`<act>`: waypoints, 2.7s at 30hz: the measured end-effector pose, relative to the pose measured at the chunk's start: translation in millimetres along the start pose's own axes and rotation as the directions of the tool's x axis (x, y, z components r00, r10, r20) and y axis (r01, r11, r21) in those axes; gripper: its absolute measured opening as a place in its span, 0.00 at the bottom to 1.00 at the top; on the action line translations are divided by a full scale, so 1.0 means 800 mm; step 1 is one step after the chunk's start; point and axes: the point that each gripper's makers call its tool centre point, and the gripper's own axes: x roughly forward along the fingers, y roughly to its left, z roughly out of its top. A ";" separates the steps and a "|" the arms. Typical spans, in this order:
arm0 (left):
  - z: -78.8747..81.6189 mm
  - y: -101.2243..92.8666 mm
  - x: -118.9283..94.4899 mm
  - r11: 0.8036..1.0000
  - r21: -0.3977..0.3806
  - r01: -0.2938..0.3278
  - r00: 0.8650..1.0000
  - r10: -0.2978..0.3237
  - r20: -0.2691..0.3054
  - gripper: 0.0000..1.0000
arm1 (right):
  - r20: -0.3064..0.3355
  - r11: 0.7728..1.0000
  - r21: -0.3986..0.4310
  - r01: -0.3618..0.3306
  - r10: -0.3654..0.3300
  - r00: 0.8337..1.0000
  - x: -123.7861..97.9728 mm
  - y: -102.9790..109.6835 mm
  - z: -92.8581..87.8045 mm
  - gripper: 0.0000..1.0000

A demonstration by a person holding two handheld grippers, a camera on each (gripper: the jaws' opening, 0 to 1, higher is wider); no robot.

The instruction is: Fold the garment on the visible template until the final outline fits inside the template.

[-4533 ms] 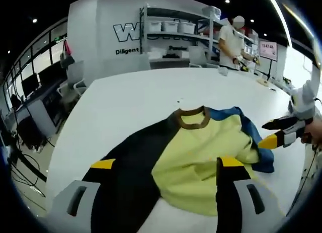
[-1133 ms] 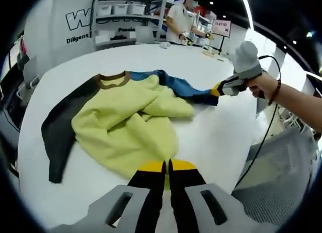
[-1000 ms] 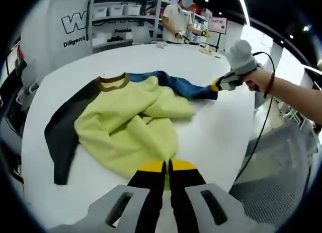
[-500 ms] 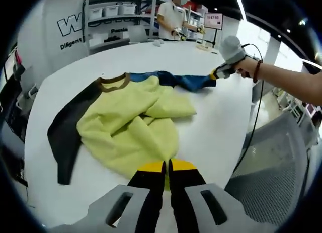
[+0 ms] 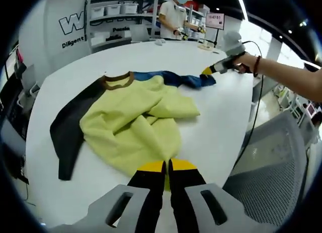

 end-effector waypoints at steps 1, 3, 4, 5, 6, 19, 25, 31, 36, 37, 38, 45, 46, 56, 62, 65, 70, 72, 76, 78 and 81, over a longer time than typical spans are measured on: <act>0.000 0.000 0.000 1.000 0.001 -0.001 1.000 0.001 -0.002 0.03 | 0.018 0.999 0.016 -0.034 0.034 0.999 -0.001 0.011 0.004 0.54; 0.000 -0.001 0.000 1.000 0.005 -0.004 1.000 0.004 -0.001 0.03 | 0.042 0.993 0.036 -0.110 0.109 0.993 -0.005 0.039 0.010 0.53; 0.000 -0.001 0.000 1.000 0.004 -0.005 1.000 0.005 -0.001 0.03 | 0.052 0.991 0.040 -0.127 0.125 0.991 -0.007 0.047 0.012 0.54; 0.000 -0.002 0.000 1.000 0.005 -0.007 1.000 0.007 -0.001 0.03 | 0.063 0.987 0.042 -0.157 0.154 0.986 -0.008 0.059 0.014 0.57; 0.000 -0.002 -0.001 1.000 0.006 -0.008 1.000 0.008 0.000 0.03 | 0.060 0.983 0.051 -0.178 0.175 0.983 -0.009 0.068 0.013 0.60; -0.006 -0.002 -0.002 1.000 -0.014 -0.009 1.000 0.009 0.000 0.03 | -0.021 0.929 0.132 -0.347 0.352 0.936 0.011 0.169 -0.010 0.59; -0.011 0.000 0.001 1.000 -0.026 -0.007 1.000 0.007 -0.009 0.03 | -0.062 0.930 0.121 -0.348 0.357 0.932 0.031 0.188 -0.016 0.54; -0.012 0.000 0.000 1.000 -0.030 -0.006 1.000 0.006 -0.011 0.03 | -0.128 0.929 0.104 -0.354 0.366 0.922 0.050 0.197 -0.029 0.40; -0.015 0.005 -0.004 0.999 -0.039 -0.009 1.000 0.008 -0.010 0.03 | -0.146 0.928 0.096 -0.361 0.372 0.917 0.063 0.205 -0.030 0.25; -0.016 0.006 -0.004 0.999 -0.041 -0.009 1.000 0.009 -0.011 0.03 | -0.147 0.927 0.091 -0.363 0.373 0.916 0.065 0.206 -0.030 0.21; -0.018 0.007 -0.005 0.999 -0.050 -0.005 1.000 0.004 -0.012 0.03 | -0.152 0.930 0.085 -0.359 0.368 0.917 0.066 0.206 -0.030 0.14; -0.025 0.008 -0.016 0.998 -0.056 0.014 1.000 -0.015 -0.013 0.03 | -0.133 0.943 -0.054 -0.328 0.319 0.938 0.066 0.191 -0.009 0.00; -0.025 0.009 -0.018 0.998 -0.056 0.018 1.000 -0.018 -0.007 0.03 | -0.119 0.947 -0.073 -0.314 0.305 0.945 0.066 0.187 -0.003 0.00; -0.042 0.017 -0.044 0.999 0.007 0.039 0.999 -0.038 -0.036 0.03 | 0.001 0.958 -0.188 -0.218 0.222 0.975 0.070 0.161 0.051 0.00; -0.055 0.034 -0.055 0.999 0.022 0.037 0.998 -0.036 -0.051 0.03 | 0.017 0.939 -0.290 -0.186 0.200 0.980 0.087 0.157 0.056 0.00; -0.059 0.042 -0.055 1.000 0.007 0.023 0.998 -0.023 -0.057 0.03 | 0.020 0.932 -0.309 -0.188 0.204 0.979 0.094 0.159 0.053 0.00; -0.055 0.059 -0.044 0.999 0.030 -0.037 0.998 0.038 -0.046 0.03 | 0.068 0.959 -0.214 -0.186 0.205 0.976 0.101 0.162 0.053 0.00; -0.054 0.065 -0.041 0.997 0.031 -0.065 0.997 0.066 -0.046 0.03 | 0.063 0.961 -0.205 -0.186 0.202 0.977 0.098 0.158 0.052 0.04; -0.053 0.078 -0.037 0.992 0.026 -0.124 0.991 0.125 -0.043 0.03 | 0.062 0.967 -0.115 -0.229 0.237 0.969 0.081 0.159 0.046 0.36; -0.051 0.083 -0.037 0.988 0.015 -0.151 0.988 0.151 -0.033 0.03 | 0.078 0.958 -0.102 -0.267 0.275 0.958 0.070 0.160 0.044 0.42; -0.049 0.089 -0.037 0.984 -0.011 -0.179 0.984 0.179 -0.023 0.03 | 0.070 0.952 -0.108 -0.288 0.296 0.953 0.054 0.162 0.032 0.47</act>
